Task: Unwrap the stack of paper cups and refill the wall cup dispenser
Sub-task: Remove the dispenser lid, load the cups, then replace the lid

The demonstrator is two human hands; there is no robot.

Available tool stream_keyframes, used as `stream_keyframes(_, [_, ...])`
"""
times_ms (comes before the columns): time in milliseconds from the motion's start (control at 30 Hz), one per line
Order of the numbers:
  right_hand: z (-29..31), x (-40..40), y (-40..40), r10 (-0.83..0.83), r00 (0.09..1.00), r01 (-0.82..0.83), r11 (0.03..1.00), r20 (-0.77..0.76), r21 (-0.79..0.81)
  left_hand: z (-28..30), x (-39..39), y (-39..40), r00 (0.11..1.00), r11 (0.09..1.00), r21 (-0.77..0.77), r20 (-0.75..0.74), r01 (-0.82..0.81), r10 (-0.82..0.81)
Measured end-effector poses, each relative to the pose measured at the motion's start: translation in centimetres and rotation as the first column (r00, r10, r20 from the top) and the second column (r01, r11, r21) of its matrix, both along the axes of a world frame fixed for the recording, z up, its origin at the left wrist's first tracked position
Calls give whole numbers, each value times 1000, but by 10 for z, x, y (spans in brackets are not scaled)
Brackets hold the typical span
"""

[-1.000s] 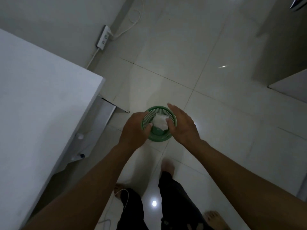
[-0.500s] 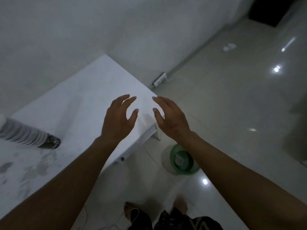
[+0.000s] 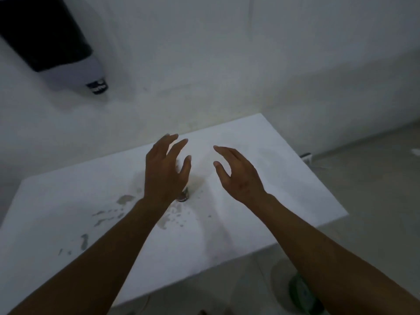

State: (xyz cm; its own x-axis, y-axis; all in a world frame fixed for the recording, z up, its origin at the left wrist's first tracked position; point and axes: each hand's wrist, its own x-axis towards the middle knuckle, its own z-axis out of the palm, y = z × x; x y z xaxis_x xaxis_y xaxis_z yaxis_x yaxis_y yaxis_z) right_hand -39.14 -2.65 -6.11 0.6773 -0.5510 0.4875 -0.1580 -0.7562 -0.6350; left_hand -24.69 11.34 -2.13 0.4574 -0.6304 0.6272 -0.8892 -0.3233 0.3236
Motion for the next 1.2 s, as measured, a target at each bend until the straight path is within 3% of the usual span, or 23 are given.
stream_keyframes(133, [-2, 55, 16, 118, 993, -117, 992, -29, 45, -11, 46, 36, 985, 988, 131, -139, -83, 101])
stream_keyframes(233, [-9, 84, 22, 253, 960, -236, 962, -123, 141, -27, 66, 48, 951, 979, 197, -289, -51, 108])
stream_keyframes(433, [-31, 118, 15, 404, 897, -292, 847, -182, 444, -53, 76, 31, 889, 993, 122, -456, 7, 50])
stream_keyframes(633, [-70, 134, 3, 482, 862, -307, 743, -157, 595, -59, 76, 7, 752, 1000, 0, -659, -31, 23])
stream_keyframes(1200, [-66, 285, 21, 365, 916, -193, 766, -168, 613, -36, 221, 16, 709, 996, -80, -704, -40, -28])
